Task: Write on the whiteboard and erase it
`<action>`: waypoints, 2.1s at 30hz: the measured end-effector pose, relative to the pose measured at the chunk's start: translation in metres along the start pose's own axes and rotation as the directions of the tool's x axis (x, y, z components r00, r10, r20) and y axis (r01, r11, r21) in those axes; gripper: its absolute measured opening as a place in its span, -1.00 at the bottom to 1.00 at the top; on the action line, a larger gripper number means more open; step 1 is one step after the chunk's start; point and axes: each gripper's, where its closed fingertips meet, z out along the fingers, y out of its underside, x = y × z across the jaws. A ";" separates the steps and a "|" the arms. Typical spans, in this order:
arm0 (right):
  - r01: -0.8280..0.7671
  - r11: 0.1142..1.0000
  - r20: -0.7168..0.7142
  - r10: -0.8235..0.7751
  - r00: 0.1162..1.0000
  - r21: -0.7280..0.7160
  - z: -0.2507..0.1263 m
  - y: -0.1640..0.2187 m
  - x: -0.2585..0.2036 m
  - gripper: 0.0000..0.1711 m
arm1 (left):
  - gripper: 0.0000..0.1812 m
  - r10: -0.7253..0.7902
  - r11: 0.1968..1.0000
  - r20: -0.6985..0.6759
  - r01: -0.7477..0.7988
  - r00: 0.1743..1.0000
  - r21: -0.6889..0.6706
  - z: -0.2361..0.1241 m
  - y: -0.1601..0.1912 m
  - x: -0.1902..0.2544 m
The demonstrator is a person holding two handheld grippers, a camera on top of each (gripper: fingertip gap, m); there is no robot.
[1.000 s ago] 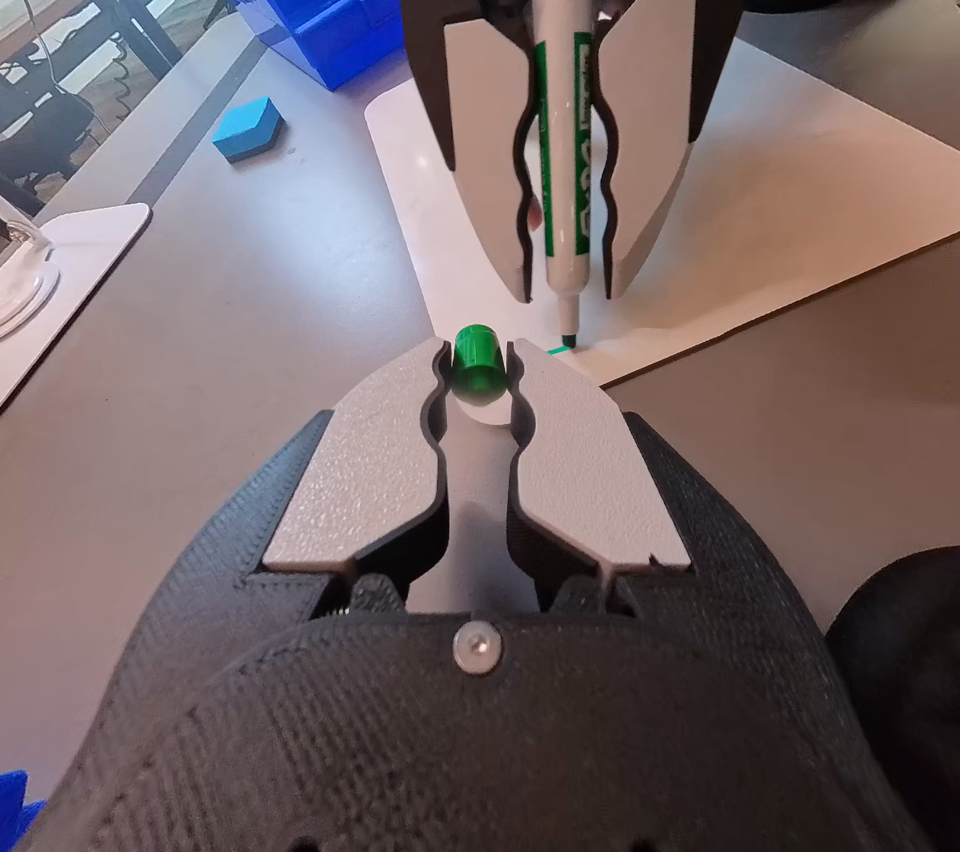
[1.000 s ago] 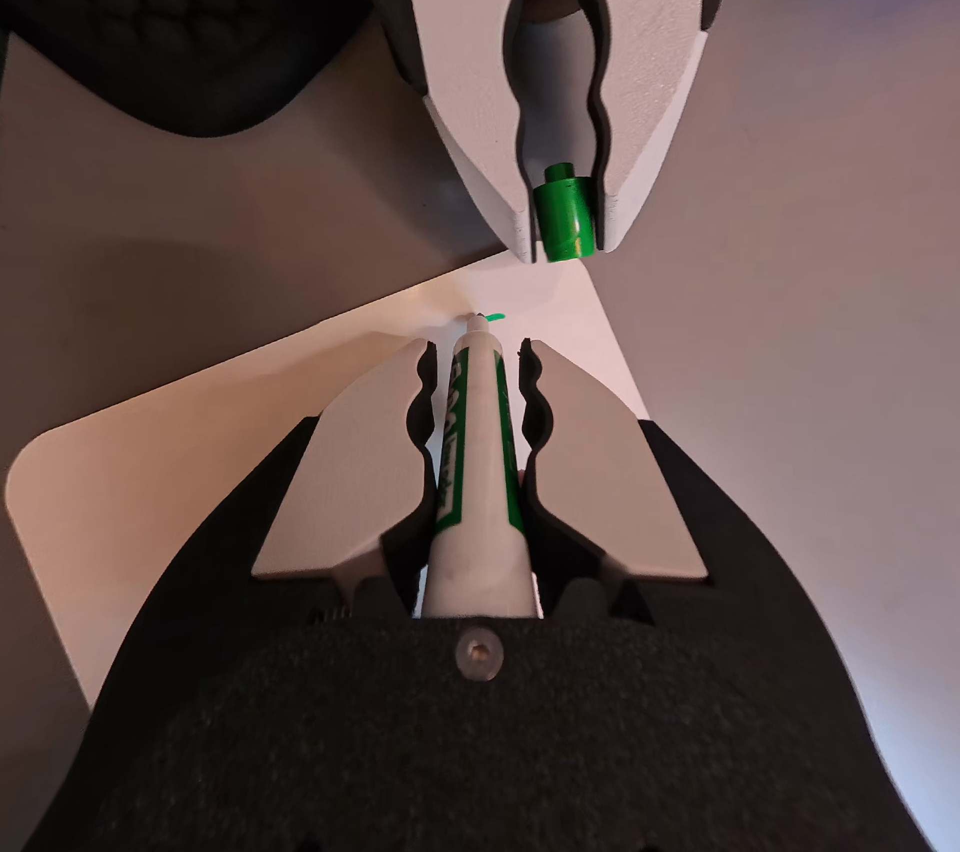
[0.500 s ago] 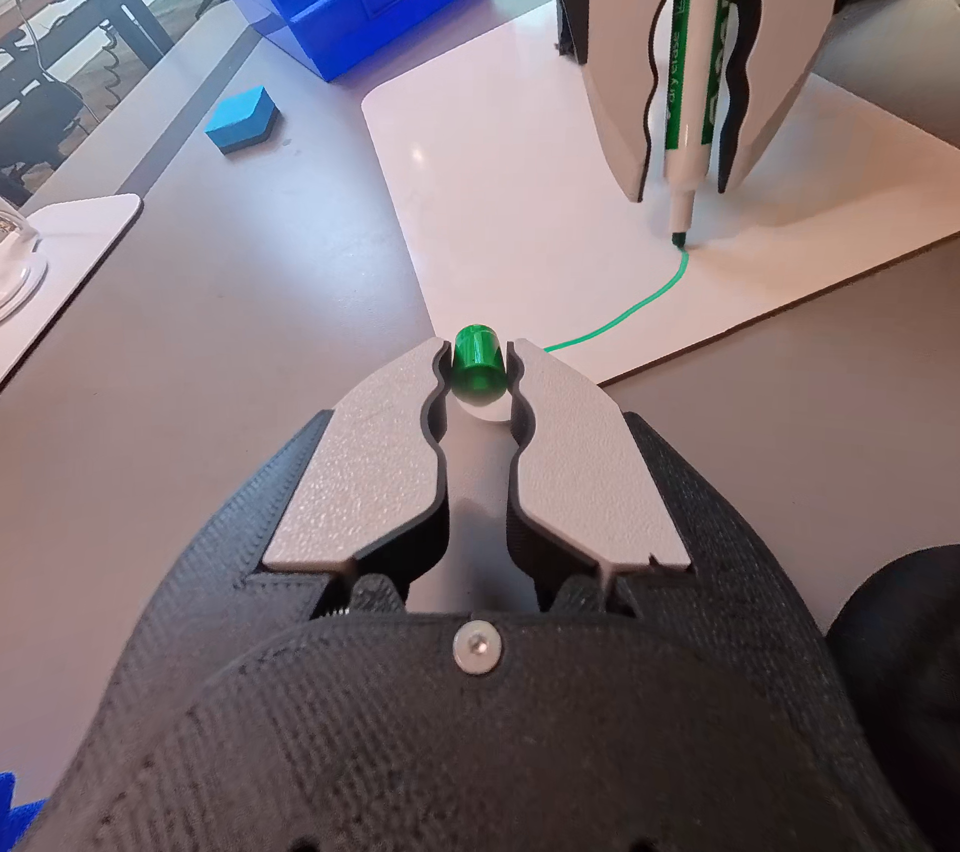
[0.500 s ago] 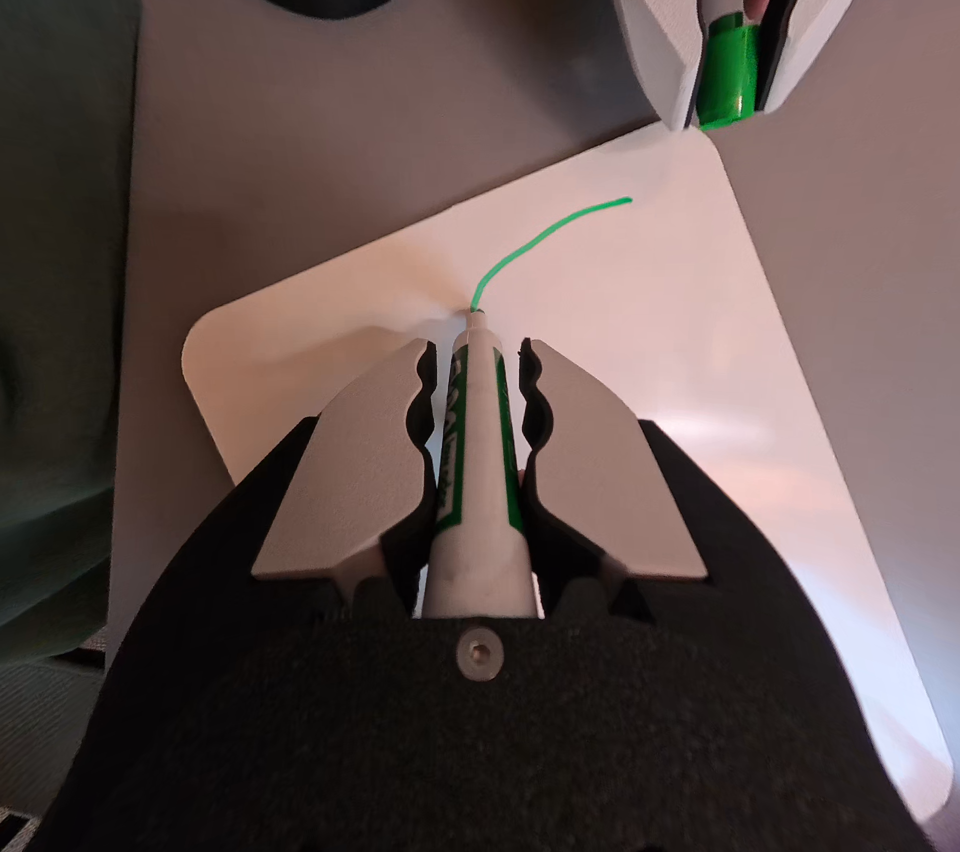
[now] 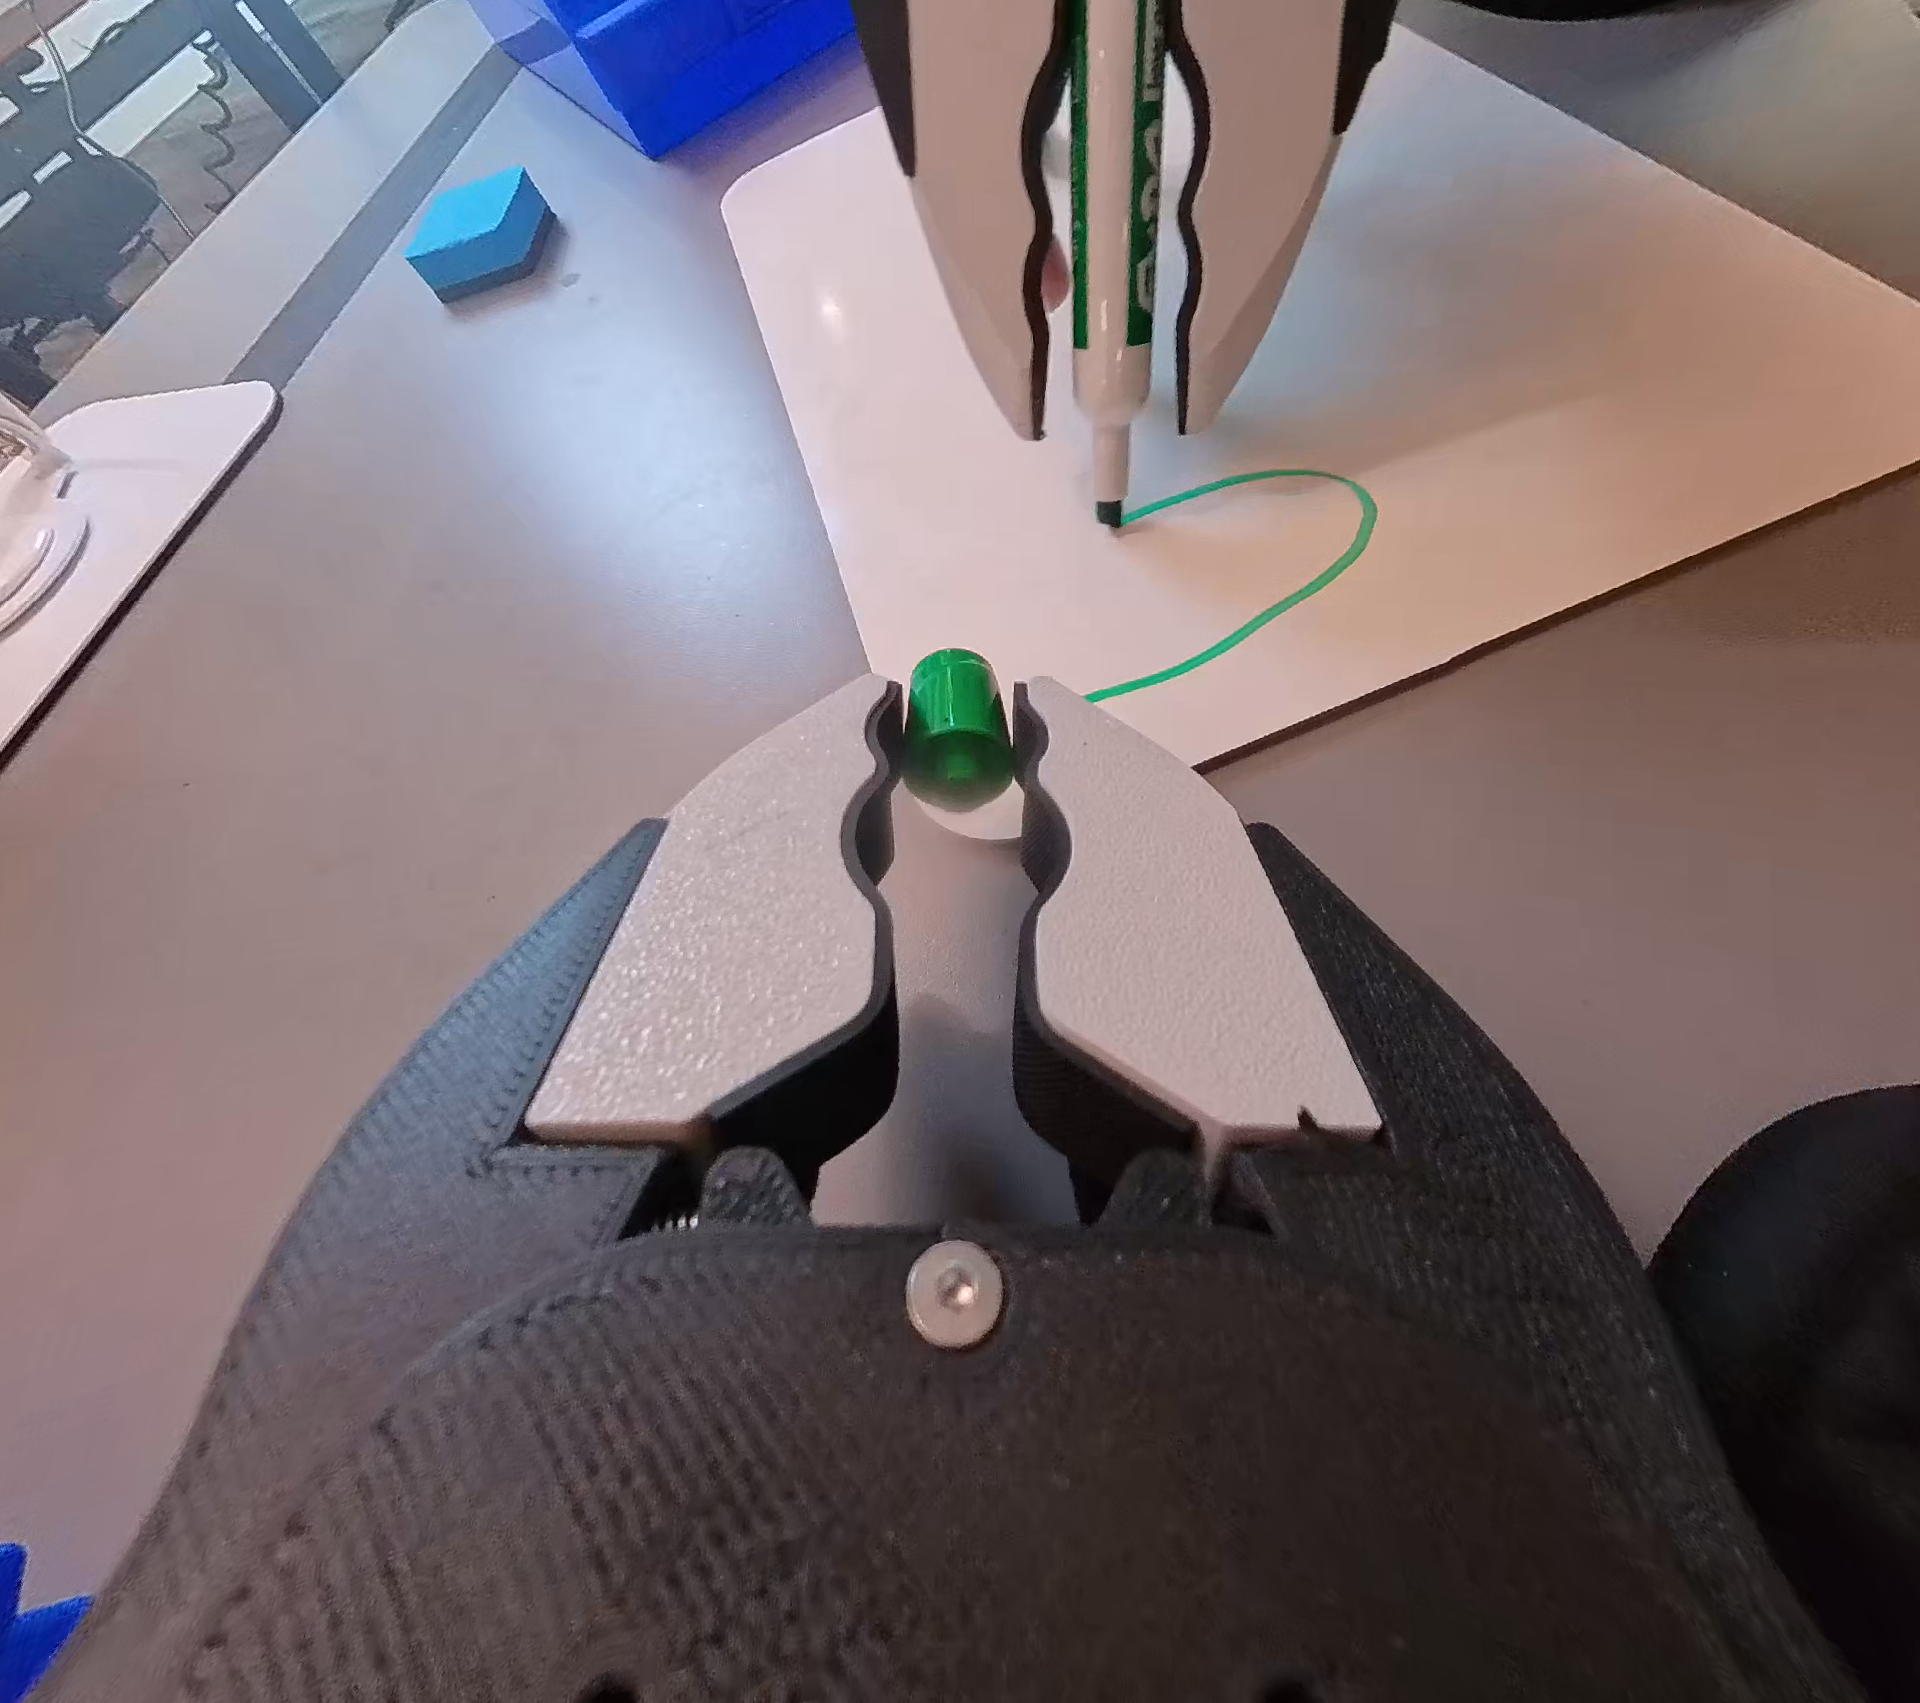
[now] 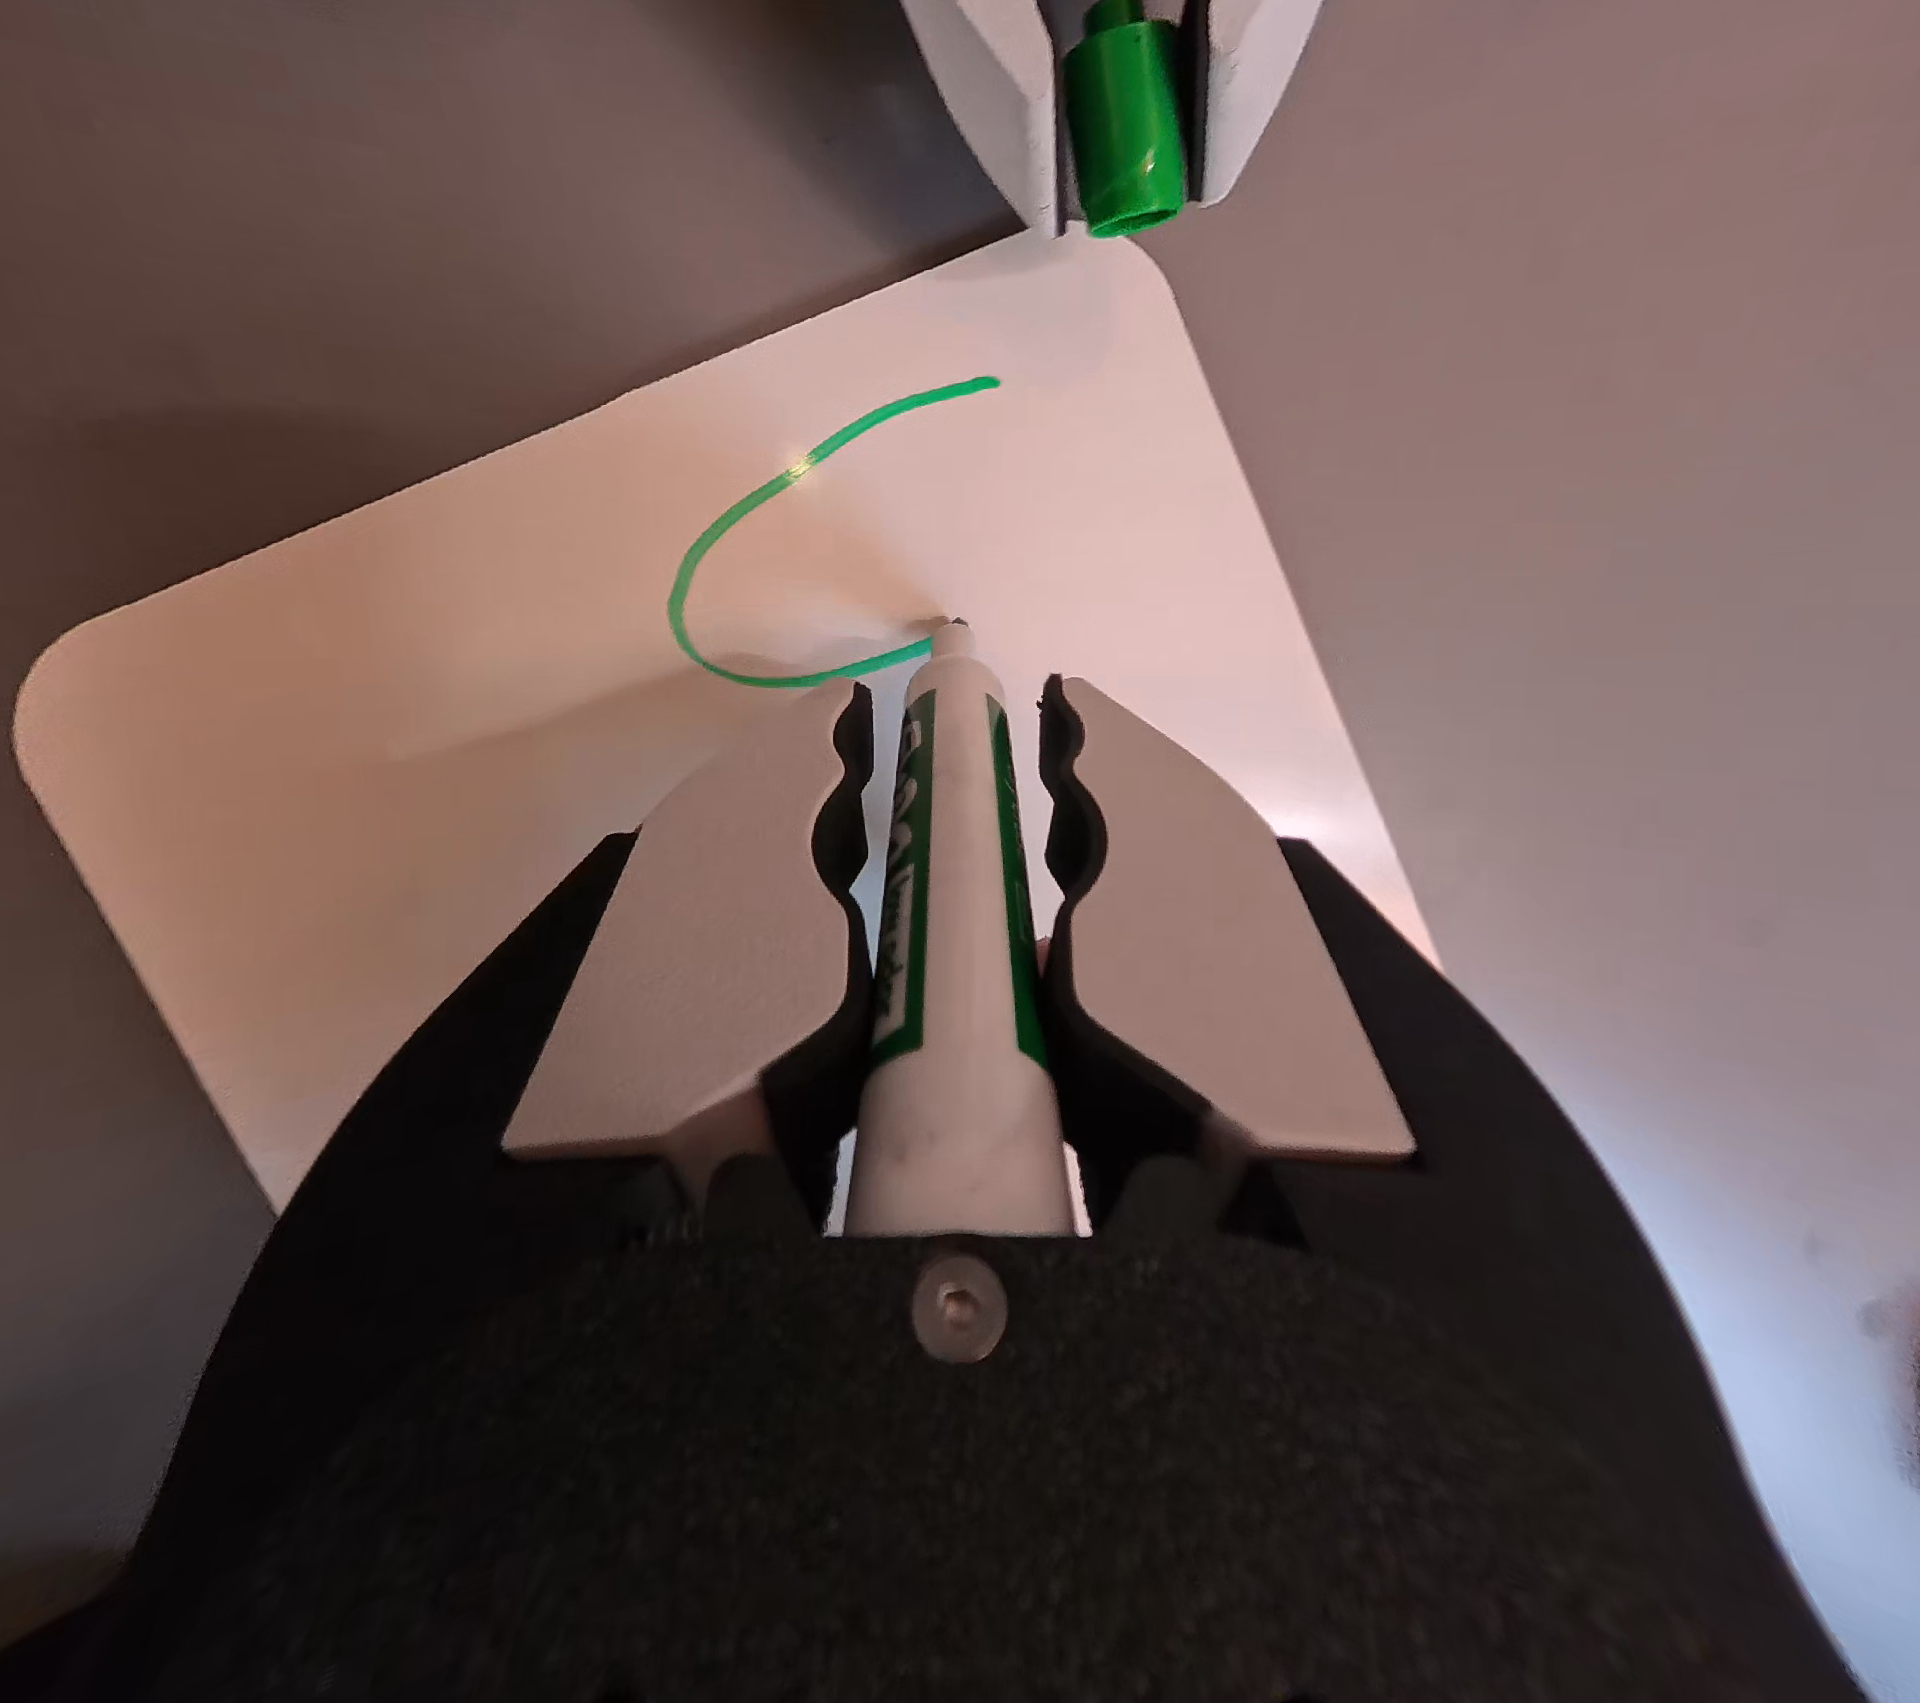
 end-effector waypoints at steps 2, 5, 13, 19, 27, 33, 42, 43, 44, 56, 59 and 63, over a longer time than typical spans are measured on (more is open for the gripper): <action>0.004 1.000 -0.002 -0.004 1.000 0.005 0.002 -0.003 0.006 -0.63 | -0.78 -0.001 1.000 -0.001 0.001 1.000 0.000 0.000 0.000 0.000; 0.015 1.000 -0.010 -0.015 1.000 0.008 0.005 -0.006 0.013 -0.62 | -0.78 0.000 1.000 -0.001 0.000 1.000 -0.001 0.000 0.000 0.000; 0.027 1.000 -0.009 -0.027 1.000 0.002 0.007 -0.008 0.018 -0.62 | -0.78 -0.001 1.000 -0.002 0.001 1.000 -0.005 0.000 0.001 0.000; 0.019 1.000 -0.003 -0.019 1.000 -0.010 0.003 -0.002 0.009 -0.62 | -0.78 0.000 1.000 -0.003 0.000 1.000 -0.006 0.000 0.001 0.000; -0.006 1.000 0.006 0.007 1.000 -0.021 -0.008 0.011 -0.013 -0.62 | -0.78 0.000 1.000 -0.002 0.000 1.000 -0.007 0.001 0.001 -0.001; -0.020 0.999 0.018 0.021 1.000 -0.043 -0.016 0.021 -0.031 -0.62 | -0.78 0.004 1.000 -0.001 -0.004 1.000 -0.012 0.002 0.001 -0.001; -0.058 0.998 -0.029 0.059 0.998 0.018 -0.023 0.013 -0.011 -0.62 | -0.78 0.002 1.000 0.001 -0.002 1.000 -0.008 0.002 0.001 -0.001; -0.062 0.998 -0.041 0.062 0.997 0.022 -0.024 0.013 -0.004 -0.62 | -0.78 0.000 1.000 0.002 0.000 1.000 -0.005 0.001 0.001 -0.002; -0.065 0.998 -0.048 0.066 0.997 0.026 -0.024 0.014 0.002 -0.62 | -0.78 -0.003 1.000 0.002 0.003 1.000 -0.003 0.001 0.000 -0.002; -0.063 0.997 -0.051 0.065 0.997 0.036 -0.012 0.007 0.029 -0.61 | -0.78 -0.006 1.000 -0.001 0.006 1.000 -0.003 0.001 0.001 -0.003; -0.070 0.997 -0.048 0.072 0.996 0.040 -0.012 0.006 0.030 -0.61 | -0.78 -0.003 1.000 -0.002 0.002 1.000 -0.006 0.001 0.001 -0.002; -0.072 0.997 -0.045 0.074 0.996 0.038 -0.010 0.006 0.030 -0.61 | -0.78 -0.005 1.000 -0.002 0.005 1.000 -0.006 0.001 0.001 -0.002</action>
